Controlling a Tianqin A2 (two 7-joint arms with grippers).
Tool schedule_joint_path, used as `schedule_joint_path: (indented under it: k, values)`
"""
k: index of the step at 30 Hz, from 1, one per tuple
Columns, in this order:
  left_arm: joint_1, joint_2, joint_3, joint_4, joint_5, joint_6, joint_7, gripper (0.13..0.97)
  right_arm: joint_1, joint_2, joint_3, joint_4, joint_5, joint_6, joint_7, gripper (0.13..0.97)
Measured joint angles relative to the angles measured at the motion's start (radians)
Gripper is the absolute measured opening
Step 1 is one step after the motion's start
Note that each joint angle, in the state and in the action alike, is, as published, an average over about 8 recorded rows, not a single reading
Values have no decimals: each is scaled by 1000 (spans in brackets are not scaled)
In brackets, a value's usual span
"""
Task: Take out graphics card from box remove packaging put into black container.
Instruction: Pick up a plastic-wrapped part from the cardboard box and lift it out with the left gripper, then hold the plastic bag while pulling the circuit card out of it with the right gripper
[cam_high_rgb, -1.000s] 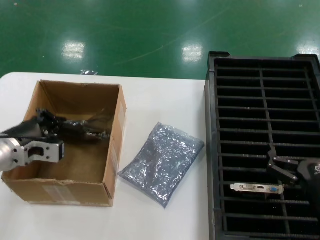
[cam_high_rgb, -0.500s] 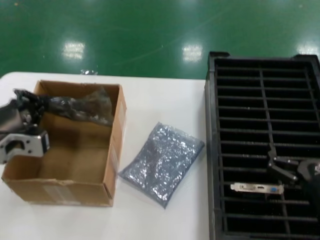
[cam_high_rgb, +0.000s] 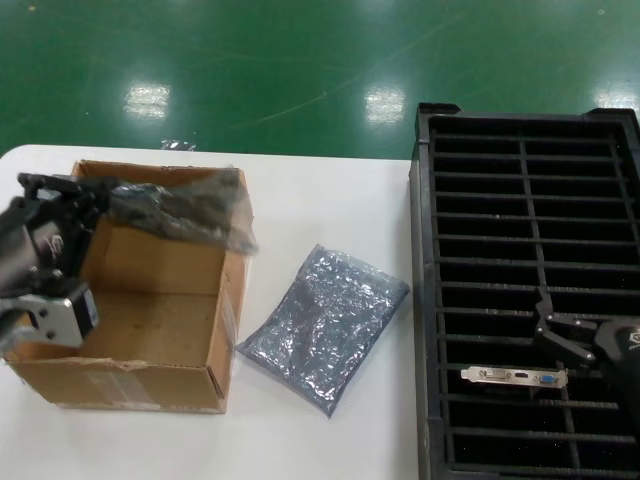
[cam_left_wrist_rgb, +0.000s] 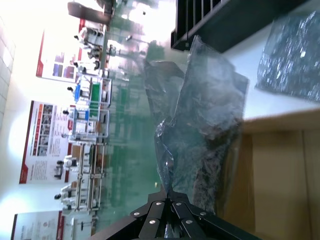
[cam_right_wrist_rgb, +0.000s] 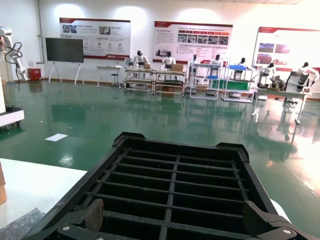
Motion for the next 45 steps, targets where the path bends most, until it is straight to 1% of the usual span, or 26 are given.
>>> schedule_joint_path:
  k: [3, 6, 28, 32, 36, 41, 45]
  values:
    - [22, 5, -6, -27, -7, 4, -4, 139, 0, 0, 0, 0, 0, 0, 0, 966]
    - [31, 8, -7, -39, -10, 5, -6, 139, 0, 0, 0, 0, 0, 0, 0, 966]
    - [33, 9, -8, -41, -11, 5, -6, 139, 1, 1, 1, 6, 8, -12, 3, 966]
    - [33, 9, -8, -41, -11, 5, -6, 139, -3, -7, 12, 32, 31, -60, -4, 966]
    - [33, 9, -8, -41, -11, 5, -6, 139, -11, -14, 14, 85, 68, -136, -6, 966]
    - [33, 9, -8, -41, -11, 5, -6, 139, -23, -2, -17, 157, 105, -228, 5, 948]
    - [33, 9, -8, -41, -11, 5, -6, 139, -26, 5, -46, 185, 124, -292, -2, 930]
